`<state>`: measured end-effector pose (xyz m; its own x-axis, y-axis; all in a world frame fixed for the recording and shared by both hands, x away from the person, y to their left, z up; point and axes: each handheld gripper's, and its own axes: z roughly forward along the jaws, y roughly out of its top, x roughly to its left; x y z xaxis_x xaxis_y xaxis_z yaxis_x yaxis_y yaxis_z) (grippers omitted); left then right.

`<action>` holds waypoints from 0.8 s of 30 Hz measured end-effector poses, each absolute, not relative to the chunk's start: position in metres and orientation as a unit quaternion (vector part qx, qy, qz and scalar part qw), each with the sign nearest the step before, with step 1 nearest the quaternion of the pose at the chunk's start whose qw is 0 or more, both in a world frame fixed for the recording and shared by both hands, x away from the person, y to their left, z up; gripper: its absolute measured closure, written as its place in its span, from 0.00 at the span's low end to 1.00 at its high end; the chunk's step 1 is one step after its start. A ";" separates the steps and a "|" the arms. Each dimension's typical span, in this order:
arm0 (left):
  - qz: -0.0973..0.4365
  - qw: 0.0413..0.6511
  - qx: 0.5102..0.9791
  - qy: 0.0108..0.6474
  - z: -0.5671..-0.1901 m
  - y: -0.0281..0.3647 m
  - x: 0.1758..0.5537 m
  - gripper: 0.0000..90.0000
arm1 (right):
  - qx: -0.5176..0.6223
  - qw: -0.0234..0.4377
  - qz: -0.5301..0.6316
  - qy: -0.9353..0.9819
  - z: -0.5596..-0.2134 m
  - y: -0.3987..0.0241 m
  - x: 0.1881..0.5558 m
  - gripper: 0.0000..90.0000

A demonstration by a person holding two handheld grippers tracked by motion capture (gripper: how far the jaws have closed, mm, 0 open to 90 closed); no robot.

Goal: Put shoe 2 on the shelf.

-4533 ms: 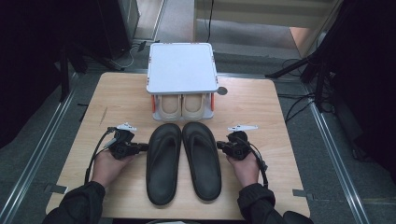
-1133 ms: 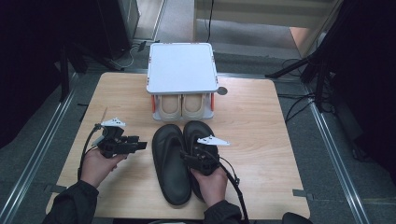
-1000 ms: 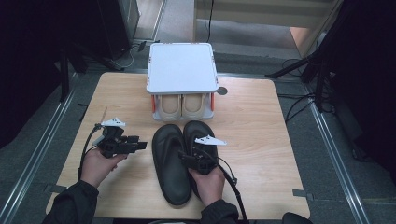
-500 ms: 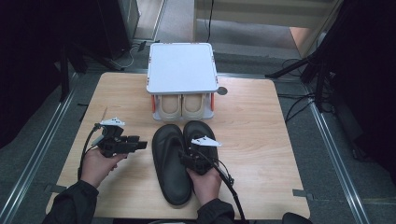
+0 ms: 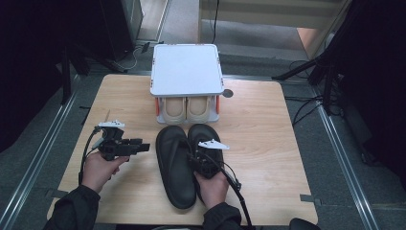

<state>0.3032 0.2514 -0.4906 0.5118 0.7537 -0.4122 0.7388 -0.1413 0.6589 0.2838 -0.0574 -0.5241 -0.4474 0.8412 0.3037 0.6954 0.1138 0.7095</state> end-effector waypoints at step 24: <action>0.012 0.430 0.753 0.497 -0.490 0.254 0.304 0.53 | 0.522 0.070 0.407 0.746 -0.516 -0.067 0.286 0.84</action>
